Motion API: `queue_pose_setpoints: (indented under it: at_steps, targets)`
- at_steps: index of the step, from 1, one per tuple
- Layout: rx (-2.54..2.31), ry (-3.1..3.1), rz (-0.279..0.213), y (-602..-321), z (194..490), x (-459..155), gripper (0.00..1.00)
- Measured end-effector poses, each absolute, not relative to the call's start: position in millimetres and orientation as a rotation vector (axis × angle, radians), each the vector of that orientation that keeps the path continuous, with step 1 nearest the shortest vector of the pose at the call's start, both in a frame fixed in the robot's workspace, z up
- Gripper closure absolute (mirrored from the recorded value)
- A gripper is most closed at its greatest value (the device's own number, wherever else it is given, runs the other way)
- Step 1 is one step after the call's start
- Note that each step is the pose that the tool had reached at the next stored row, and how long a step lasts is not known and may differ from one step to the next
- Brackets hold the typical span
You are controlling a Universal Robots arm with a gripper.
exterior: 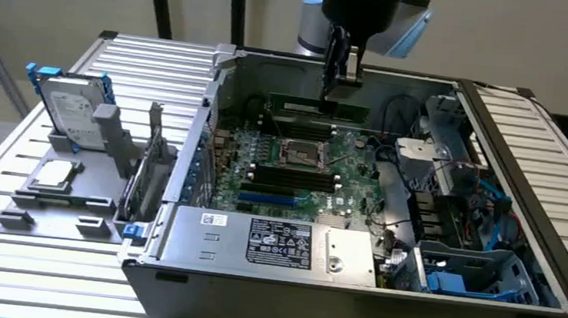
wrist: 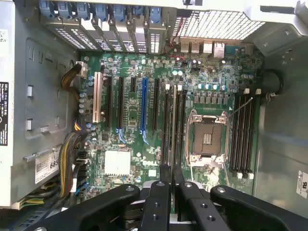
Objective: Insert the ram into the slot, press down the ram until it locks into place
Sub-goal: 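Insert the ram into the slot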
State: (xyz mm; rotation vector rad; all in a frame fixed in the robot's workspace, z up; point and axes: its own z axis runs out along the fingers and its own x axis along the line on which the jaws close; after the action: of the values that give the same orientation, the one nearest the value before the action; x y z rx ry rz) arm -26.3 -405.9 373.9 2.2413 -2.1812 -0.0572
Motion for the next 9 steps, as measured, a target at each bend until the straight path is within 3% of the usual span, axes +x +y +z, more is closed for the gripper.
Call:
queue_pose_setpoints:
  at_steps: [9]
  targets:
    - [2.242, -2.182, -0.057, -405.9, 373.9, -26.3, 0.87]
